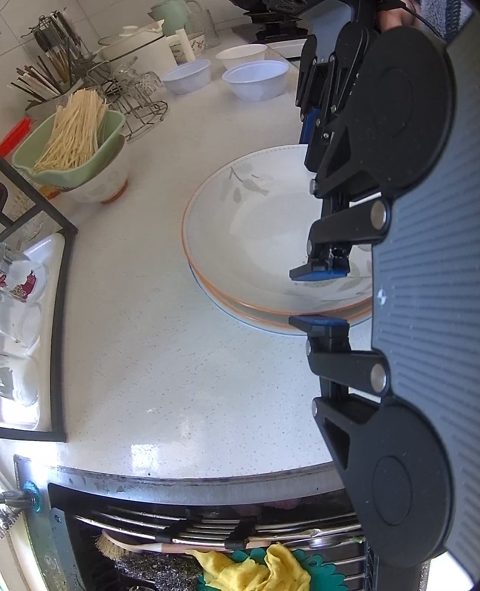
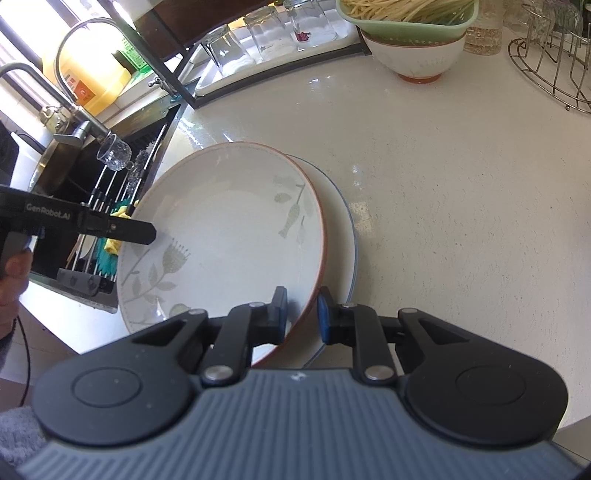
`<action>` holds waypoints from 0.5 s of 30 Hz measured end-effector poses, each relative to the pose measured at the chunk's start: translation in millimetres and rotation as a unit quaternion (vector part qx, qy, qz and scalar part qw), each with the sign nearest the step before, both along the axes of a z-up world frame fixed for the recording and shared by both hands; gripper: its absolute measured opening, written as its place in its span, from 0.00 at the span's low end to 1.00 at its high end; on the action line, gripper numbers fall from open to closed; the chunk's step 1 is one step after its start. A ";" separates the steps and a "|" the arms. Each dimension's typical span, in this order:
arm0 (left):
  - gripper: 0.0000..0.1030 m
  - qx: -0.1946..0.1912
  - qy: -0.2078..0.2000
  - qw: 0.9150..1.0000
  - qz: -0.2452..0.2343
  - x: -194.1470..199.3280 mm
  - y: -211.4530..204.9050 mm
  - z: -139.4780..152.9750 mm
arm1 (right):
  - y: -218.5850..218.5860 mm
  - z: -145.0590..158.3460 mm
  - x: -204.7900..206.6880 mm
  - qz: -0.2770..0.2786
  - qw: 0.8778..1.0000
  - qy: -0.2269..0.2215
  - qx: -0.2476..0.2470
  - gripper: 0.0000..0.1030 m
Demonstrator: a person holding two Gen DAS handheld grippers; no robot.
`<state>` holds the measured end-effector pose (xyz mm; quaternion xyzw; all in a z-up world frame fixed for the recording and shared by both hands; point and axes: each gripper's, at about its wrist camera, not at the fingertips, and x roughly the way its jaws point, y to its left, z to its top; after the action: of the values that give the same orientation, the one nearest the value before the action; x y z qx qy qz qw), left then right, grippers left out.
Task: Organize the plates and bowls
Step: 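Lower the tulip-pattern plate onto the plate stack with both grippers, then open both grippers to release the plate on the stack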
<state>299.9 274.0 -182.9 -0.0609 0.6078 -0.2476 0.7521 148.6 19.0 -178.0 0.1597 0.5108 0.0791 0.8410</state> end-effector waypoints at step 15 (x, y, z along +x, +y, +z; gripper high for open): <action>0.21 0.028 -0.001 0.999 -0.027 1.9 -4.6 3.9 | -0.6 0.0 -3.4 -0.006 1.000 -0.003 0.002 0.20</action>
<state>301.8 269.4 -178.9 -0.0227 0.6153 -0.2508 0.7470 145.2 18.4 -178.0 0.1645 0.5073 0.0754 0.8426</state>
